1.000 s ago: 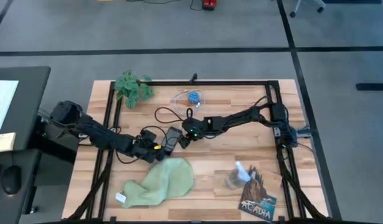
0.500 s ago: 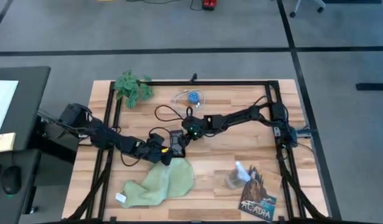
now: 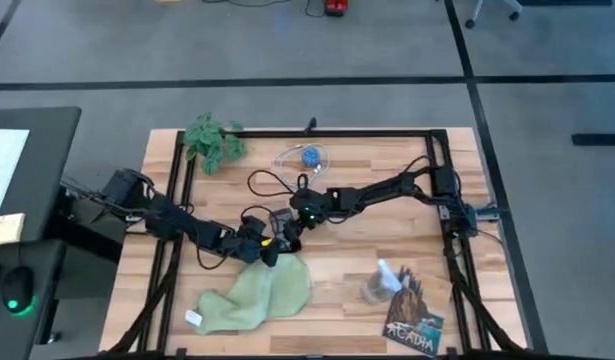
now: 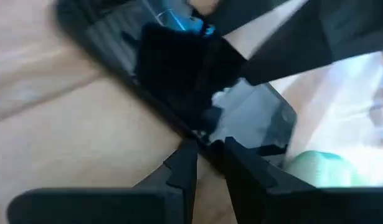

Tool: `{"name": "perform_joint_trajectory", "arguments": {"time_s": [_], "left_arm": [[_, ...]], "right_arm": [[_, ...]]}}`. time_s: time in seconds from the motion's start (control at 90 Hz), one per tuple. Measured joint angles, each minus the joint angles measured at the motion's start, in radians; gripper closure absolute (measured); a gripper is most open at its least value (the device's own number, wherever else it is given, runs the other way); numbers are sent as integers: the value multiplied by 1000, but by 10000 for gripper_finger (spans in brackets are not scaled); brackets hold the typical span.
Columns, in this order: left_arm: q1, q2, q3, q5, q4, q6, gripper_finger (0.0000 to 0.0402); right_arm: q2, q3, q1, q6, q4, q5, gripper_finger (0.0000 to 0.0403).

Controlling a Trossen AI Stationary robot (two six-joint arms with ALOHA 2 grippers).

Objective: Apply microfiber cloth
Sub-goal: Spray the phone using the spray bottle

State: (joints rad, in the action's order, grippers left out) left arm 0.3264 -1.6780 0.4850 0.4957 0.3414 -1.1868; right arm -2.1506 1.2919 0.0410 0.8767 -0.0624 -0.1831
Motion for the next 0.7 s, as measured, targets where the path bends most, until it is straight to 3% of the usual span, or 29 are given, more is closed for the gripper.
{"name": "perform_joint_trajectory", "arguments": {"time_s": [0.7], "left_arm": [[-15,-36,-1,41,51,82,346]], "right_arm": [[42,-3,17,-81,-11,-119,112]]}}
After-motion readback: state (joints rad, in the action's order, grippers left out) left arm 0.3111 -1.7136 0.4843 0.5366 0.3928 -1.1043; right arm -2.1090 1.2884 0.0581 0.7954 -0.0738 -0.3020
